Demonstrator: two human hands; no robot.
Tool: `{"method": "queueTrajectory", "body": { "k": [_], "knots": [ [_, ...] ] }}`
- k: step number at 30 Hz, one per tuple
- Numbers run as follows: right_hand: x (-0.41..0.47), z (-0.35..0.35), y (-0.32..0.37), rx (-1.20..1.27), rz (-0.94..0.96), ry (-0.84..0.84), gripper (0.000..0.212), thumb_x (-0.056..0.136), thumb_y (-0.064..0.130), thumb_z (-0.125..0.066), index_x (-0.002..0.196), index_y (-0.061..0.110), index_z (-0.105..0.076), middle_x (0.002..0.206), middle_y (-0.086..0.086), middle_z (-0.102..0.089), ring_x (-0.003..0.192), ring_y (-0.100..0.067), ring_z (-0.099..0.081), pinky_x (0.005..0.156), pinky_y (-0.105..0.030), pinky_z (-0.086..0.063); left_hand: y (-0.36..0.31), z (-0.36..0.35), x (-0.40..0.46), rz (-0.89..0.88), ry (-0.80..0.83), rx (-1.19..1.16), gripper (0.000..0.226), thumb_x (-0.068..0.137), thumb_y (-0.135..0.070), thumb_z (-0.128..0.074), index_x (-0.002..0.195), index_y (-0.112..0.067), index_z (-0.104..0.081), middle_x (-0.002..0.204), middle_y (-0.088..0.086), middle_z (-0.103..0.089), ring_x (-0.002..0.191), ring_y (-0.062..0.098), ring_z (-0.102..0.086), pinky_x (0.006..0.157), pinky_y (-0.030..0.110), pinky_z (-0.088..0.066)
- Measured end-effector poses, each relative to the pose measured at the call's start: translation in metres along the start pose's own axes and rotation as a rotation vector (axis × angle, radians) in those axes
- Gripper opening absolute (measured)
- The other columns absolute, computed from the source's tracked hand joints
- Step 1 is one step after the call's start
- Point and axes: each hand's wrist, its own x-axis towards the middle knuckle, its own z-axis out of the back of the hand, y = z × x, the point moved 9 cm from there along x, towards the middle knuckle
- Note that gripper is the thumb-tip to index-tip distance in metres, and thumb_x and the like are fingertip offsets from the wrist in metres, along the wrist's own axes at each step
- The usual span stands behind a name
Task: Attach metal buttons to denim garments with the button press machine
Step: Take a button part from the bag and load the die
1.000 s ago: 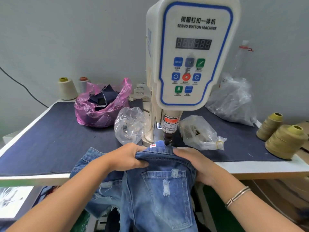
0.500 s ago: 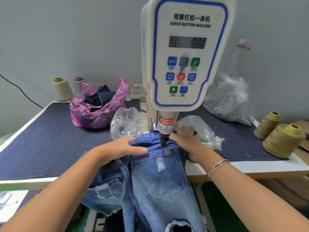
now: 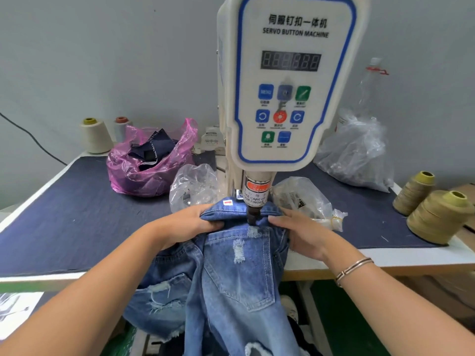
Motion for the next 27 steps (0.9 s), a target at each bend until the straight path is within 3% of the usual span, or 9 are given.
{"method": "queueTrajectory", "body": {
  "k": [3,6,9,12,14,17,19,22,27],
  "knots": [
    [0.001,-0.001,-0.003,0.133,0.068,-0.071,0.022,0.079,0.023,-0.063,0.091,0.01,-0.077,0.099,-0.013,-0.073,0.084,-0.021,-0.071,0.07,-0.028,-0.057,-0.002,0.0,0.002,0.004,-0.01,-0.015,0.026,0.092,-0.018,-0.061,0.11,-0.037,-0.063,0.114,-0.012,-0.069,0.103,0.001,-0.063,0.085,0.008,-0.044],
    [0.003,-0.002,-0.007,0.192,0.056,-0.129,0.023,0.084,0.026,-0.062,0.089,0.01,-0.078,0.104,-0.016,-0.072,0.086,-0.024,-0.072,0.069,-0.029,-0.057,-0.003,-0.004,0.0,0.042,0.021,-0.114,0.02,0.092,-0.028,-0.063,0.111,-0.034,-0.064,0.112,-0.013,-0.071,0.102,0.003,-0.066,0.077,0.008,-0.048],
    [0.006,-0.004,-0.014,0.199,-0.004,-0.137,0.027,0.09,0.028,-0.057,0.085,0.013,-0.079,0.101,-0.014,-0.073,0.086,-0.022,-0.072,0.07,-0.029,-0.057,-0.004,-0.007,-0.003,0.041,0.061,-0.156,0.038,0.075,-0.038,-0.072,0.111,-0.031,-0.065,0.114,-0.01,-0.07,0.105,0.007,-0.066,0.078,0.01,-0.049],
    [0.002,-0.005,-0.017,0.187,-0.055,-0.073,0.023,0.078,0.031,-0.069,0.088,0.012,-0.079,0.102,-0.013,-0.073,0.088,-0.022,-0.071,0.073,-0.029,-0.057,0.0,-0.01,-0.003,0.047,0.099,-0.17,0.044,0.069,-0.027,-0.077,0.112,-0.027,-0.066,0.115,-0.004,-0.071,0.107,0.015,-0.067,0.081,0.016,-0.052],
    [-0.003,-0.009,-0.017,0.055,-0.087,0.012,0.018,0.074,0.025,-0.076,0.09,0.015,-0.079,0.103,-0.011,-0.073,0.089,-0.02,-0.071,0.073,-0.028,-0.056,0.001,-0.007,-0.001,0.037,0.08,-0.143,0.041,0.073,-0.021,-0.077,0.111,-0.032,-0.066,0.114,-0.009,-0.071,0.106,0.011,-0.066,0.081,0.014,-0.051],
    [-0.008,-0.008,-0.021,-0.199,-0.164,0.095,0.016,0.079,0.013,-0.072,0.095,0.014,-0.076,0.108,-0.01,-0.072,0.096,-0.02,-0.07,0.076,-0.026,-0.055,-0.001,-0.005,0.001,0.005,0.051,-0.111,0.039,0.079,-0.016,-0.077,0.104,-0.044,-0.067,0.111,-0.02,-0.07,0.103,-0.001,-0.065,0.076,0.005,-0.047],
    [-0.004,-0.004,-0.017,-0.261,-0.162,0.094,0.02,0.083,0.008,-0.07,0.102,0.012,-0.072,0.112,-0.012,-0.07,0.1,-0.022,-0.068,0.079,-0.027,-0.055,0.0,-0.004,0.001,-0.012,0.038,-0.126,0.04,0.078,-0.017,-0.077,0.108,-0.042,-0.066,0.114,-0.018,-0.069,0.106,0.0,-0.064,0.078,0.007,-0.047],
    [0.005,-0.001,-0.002,-0.198,-0.073,0.034,0.018,0.084,0.009,-0.067,0.1,0.013,-0.074,0.109,-0.013,-0.071,0.096,-0.022,-0.069,0.08,-0.029,-0.056,-0.001,0.0,0.003,-0.013,0.007,-0.165,0.051,0.073,-0.024,-0.077,0.121,-0.032,-0.062,0.119,-0.01,-0.068,0.111,0.008,-0.063,0.089,0.017,-0.048],
    [0.015,0.004,0.0,-0.098,0.021,-0.09,0.02,0.09,0.007,-0.061,0.109,0.008,-0.067,0.107,-0.015,-0.071,0.093,-0.024,-0.07,0.078,-0.031,-0.057,-0.001,0.004,0.003,-0.007,-0.026,-0.165,0.045,0.081,-0.02,-0.076,0.119,-0.036,-0.059,0.116,-0.022,-0.067,0.106,-0.004,-0.062,0.075,0.002,-0.045]
  ]
}}
